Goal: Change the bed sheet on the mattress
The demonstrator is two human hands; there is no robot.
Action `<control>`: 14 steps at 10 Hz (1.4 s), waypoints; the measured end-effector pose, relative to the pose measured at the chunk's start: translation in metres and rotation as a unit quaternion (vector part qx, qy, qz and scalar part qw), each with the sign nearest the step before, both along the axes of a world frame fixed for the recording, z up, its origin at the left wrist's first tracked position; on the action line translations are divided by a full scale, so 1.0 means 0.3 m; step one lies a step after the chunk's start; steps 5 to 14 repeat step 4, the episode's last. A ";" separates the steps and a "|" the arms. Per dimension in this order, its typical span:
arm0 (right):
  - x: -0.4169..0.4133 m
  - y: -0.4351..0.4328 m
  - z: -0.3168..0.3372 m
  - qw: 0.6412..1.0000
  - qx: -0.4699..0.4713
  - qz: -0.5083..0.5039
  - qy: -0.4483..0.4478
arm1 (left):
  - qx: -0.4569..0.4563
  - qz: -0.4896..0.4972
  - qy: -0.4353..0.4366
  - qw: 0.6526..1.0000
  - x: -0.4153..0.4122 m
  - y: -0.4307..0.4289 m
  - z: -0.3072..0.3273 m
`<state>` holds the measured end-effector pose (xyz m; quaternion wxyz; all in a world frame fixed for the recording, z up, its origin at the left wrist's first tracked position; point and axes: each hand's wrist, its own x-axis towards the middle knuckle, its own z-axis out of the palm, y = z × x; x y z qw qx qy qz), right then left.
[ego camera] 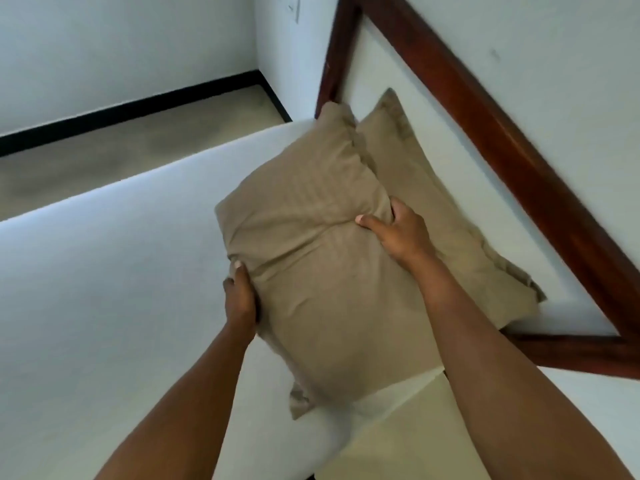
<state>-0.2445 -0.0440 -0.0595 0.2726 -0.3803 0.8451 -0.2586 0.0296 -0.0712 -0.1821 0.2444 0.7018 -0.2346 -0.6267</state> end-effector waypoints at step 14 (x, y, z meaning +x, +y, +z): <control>-0.042 0.216 -0.350 0.972 0.123 0.003 0.200 | -0.025 -0.350 -0.095 0.931 -0.256 0.100 -0.044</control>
